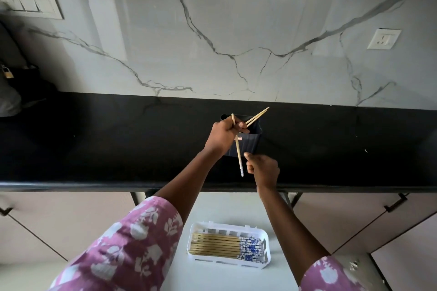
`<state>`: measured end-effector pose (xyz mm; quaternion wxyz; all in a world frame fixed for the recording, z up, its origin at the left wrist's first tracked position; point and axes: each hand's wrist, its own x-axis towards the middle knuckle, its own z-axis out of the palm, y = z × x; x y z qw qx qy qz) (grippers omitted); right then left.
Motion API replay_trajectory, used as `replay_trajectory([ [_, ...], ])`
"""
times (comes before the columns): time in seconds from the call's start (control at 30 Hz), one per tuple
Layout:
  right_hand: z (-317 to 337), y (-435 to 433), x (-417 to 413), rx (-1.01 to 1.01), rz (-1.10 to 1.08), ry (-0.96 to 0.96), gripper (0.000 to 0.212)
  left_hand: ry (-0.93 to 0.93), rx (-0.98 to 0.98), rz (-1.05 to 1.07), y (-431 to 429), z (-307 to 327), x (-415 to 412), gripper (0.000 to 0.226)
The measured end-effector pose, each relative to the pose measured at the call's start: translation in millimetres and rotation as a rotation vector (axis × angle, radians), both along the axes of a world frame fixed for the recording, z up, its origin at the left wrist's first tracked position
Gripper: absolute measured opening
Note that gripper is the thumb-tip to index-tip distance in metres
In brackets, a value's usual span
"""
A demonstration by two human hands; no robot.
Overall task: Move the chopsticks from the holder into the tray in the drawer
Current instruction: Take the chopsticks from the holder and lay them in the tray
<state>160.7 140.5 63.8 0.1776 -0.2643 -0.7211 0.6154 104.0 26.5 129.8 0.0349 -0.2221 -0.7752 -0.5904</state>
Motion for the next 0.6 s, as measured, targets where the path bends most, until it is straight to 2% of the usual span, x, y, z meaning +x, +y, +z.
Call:
replay_trajectory([
  [0.07, 3.9, -2.2, 6.7, 0.313, 0.11, 0.134, 0.022, 0.01, -0.05, -0.023, 1.0, 0.8, 0.7, 0.017],
  [0.23, -6.6, -9.2, 12.8, 0.63, 0.226, 0.185, 0.013, -0.132, 0.025, -0.133, -0.7, -7.5, 5.9, 0.018],
  [0.37, -25.0, -8.2, 21.9, 0.688, 0.27, 0.129, 0.013, -0.16, -0.128, -0.143, -15.3, -32.3, -0.6, 0.012],
  [0.47, -42.3, -6.9, 30.6, 0.682, 0.323, 0.051, 0.013, -0.256, -0.222, -0.068, -34.2, -54.1, -3.4, 0.038],
  [0.53, -56.0, -4.5, 36.3, 0.691, 0.354, -0.015, 0.013, -0.357, -0.238, -0.007, -48.2, -71.7, -8.4, 0.046],
  [0.6, -69.5, -2.6, 40.6, 0.692, 0.367, -0.067, 0.013, -0.409, -0.385, 0.071, -62.1, -92.7, -18.7, 0.052],
])
